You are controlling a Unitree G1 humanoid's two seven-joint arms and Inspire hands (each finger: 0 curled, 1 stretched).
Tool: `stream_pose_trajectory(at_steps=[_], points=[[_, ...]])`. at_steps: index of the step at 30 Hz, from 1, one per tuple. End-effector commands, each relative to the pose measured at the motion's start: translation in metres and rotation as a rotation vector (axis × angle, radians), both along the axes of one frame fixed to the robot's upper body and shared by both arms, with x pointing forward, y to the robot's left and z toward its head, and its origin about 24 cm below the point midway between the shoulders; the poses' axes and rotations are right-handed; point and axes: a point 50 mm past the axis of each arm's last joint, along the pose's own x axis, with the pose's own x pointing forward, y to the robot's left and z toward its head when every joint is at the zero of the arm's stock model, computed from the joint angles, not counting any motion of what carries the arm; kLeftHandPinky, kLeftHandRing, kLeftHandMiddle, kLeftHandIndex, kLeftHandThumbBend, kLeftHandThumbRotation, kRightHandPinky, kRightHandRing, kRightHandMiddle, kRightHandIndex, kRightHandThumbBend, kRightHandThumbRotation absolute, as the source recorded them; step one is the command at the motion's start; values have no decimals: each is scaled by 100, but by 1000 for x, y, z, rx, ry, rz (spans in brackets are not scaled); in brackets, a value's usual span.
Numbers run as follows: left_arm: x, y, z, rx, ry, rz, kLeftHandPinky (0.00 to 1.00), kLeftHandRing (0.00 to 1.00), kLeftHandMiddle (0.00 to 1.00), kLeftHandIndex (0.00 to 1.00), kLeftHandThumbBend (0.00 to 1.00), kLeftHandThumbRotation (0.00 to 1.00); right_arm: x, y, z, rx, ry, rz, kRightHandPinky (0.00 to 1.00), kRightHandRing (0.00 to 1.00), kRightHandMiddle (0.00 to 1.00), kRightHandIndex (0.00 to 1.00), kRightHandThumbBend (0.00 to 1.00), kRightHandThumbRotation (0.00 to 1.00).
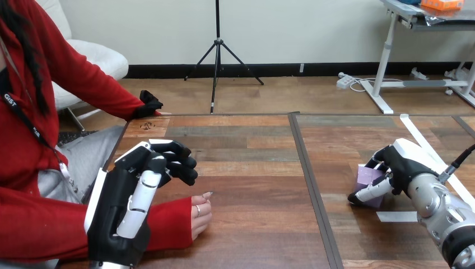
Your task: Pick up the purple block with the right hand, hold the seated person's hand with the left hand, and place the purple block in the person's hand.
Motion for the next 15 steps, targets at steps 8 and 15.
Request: stream_pose_trajectory(at_steps=[8, 15], points=[[9, 17, 25, 555, -114, 82, 53, 57, 60, 61, 62, 79, 16, 5, 27, 27, -103, 59, 46, 51, 55, 51, 66, 0], [8, 23, 28, 822, -64, 127, 65, 74, 77, 76, 80, 74, 19, 7, 33, 43, -134, 75, 47, 52, 55, 52, 65, 0]])
